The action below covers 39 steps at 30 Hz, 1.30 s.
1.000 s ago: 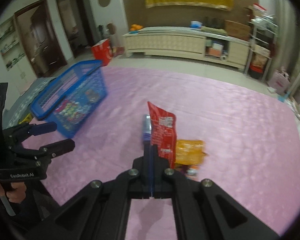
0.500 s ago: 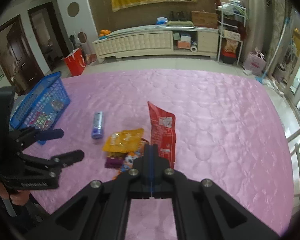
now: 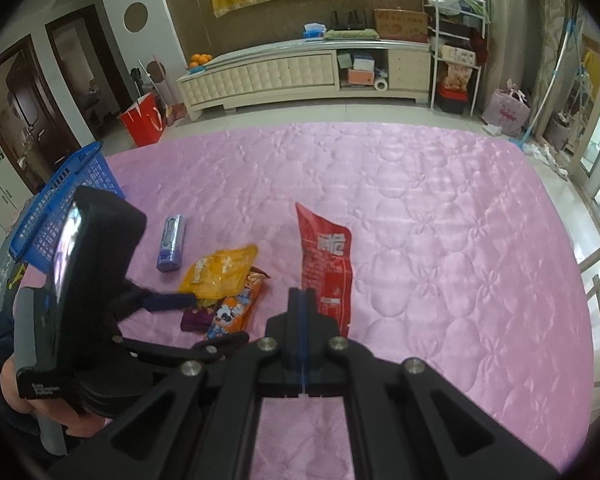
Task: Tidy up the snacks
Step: 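Grasp the orange cartoon stick snack with the left gripper while the right holds the red sachet, then carry the stick snack and red sachet over the blue basket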
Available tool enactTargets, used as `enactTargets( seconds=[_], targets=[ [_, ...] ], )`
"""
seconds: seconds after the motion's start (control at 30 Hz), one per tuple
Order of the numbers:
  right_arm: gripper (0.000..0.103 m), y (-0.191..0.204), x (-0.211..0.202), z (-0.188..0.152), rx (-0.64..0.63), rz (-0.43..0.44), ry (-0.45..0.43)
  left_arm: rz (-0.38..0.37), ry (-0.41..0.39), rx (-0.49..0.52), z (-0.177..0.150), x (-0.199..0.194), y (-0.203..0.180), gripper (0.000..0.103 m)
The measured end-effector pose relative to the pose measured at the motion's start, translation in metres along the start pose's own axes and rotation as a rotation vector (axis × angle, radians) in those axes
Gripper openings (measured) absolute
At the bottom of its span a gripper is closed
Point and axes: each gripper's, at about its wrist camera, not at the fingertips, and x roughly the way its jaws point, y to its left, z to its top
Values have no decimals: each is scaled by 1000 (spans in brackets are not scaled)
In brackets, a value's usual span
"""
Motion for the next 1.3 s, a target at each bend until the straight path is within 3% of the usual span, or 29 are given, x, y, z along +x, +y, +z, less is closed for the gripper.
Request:
enactTargets(
  seconds=[0.03, 0.07, 0.17, 0.73, 1.3],
  targets=[
    [1, 0, -1, 0, 3, 2, 1, 4, -6, 0, -1, -1, 0, 30],
    [1, 1, -2, -1, 3, 3, 2, -10, -13, -3, -2, -3, 0, 19],
    [1, 5, -6, -3, 2, 4, 3, -36, -23, -11, -8, -11, 2, 16],
    [1, 85, -53, 13, -82, 5, -43, -68, -228, -18, -49, -142, 53, 15],
    [1, 221, -84, 51, -245, 60, -155, 27, -397, -47, -102, -257, 153, 15]
  ],
)
